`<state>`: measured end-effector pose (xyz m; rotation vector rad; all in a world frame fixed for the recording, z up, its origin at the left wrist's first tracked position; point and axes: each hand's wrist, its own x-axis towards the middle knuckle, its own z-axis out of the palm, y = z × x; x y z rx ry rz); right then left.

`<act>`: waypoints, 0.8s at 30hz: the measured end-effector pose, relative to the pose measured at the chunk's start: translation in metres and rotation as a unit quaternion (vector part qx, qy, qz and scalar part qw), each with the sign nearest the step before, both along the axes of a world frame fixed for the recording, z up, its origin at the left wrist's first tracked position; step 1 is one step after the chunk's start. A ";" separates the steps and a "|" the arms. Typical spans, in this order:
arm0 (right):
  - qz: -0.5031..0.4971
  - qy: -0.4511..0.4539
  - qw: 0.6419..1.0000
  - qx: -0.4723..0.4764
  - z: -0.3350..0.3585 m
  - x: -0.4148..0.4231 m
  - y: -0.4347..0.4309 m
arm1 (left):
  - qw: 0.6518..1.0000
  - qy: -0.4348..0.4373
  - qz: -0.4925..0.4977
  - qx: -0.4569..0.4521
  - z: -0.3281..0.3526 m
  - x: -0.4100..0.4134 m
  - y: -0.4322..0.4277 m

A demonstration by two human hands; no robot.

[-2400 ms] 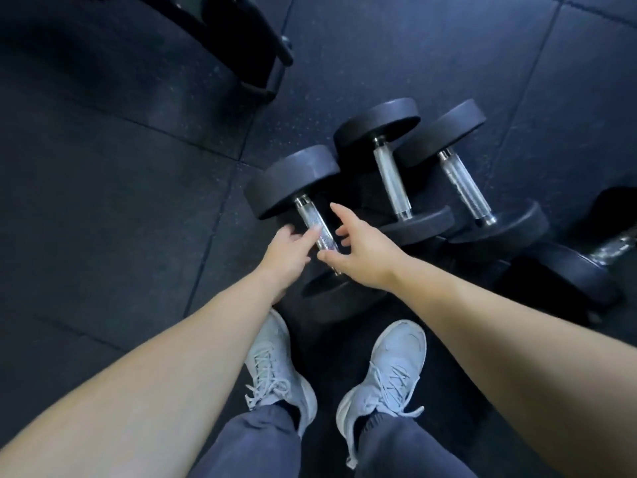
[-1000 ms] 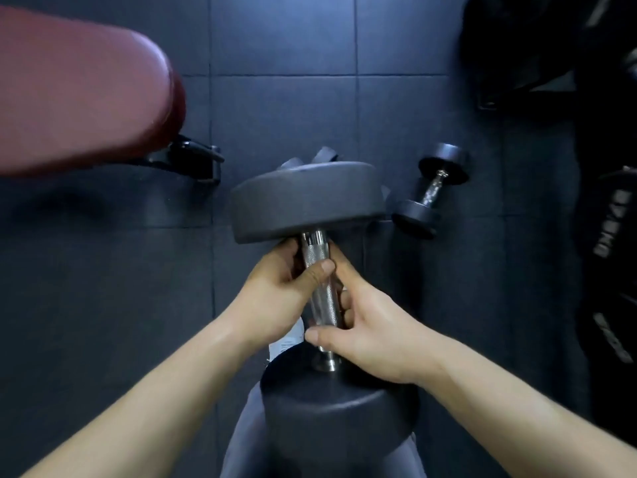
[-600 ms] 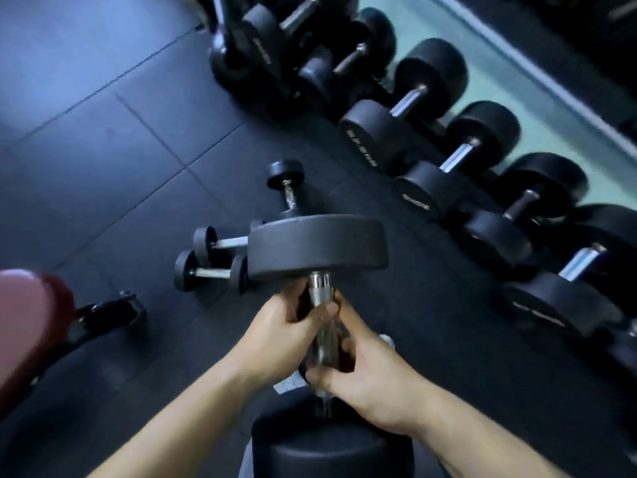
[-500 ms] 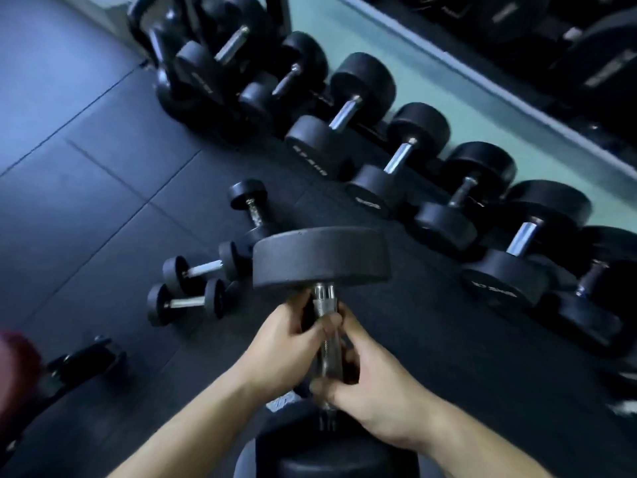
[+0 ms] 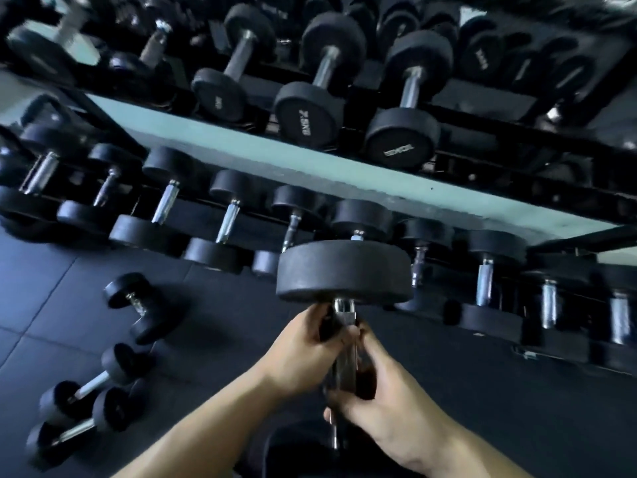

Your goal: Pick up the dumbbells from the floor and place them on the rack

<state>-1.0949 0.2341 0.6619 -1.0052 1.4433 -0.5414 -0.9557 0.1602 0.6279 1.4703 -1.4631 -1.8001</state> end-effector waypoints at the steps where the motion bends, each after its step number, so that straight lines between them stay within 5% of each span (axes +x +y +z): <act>1: -0.006 -0.001 1.000 -0.004 0.008 -0.023 -0.004 | 1.000 0.001 -0.003 0.001 0.006 -0.024 -0.005; 14: -0.065 0.086 0.994 -0.020 0.056 -0.256 -0.114 | 0.994 0.058 -0.096 -0.009 0.031 -0.274 -0.139; 24: -0.051 0.090 0.993 -0.050 0.038 -0.390 -0.268 | 0.996 0.082 -0.035 0.009 0.020 -0.409 -0.284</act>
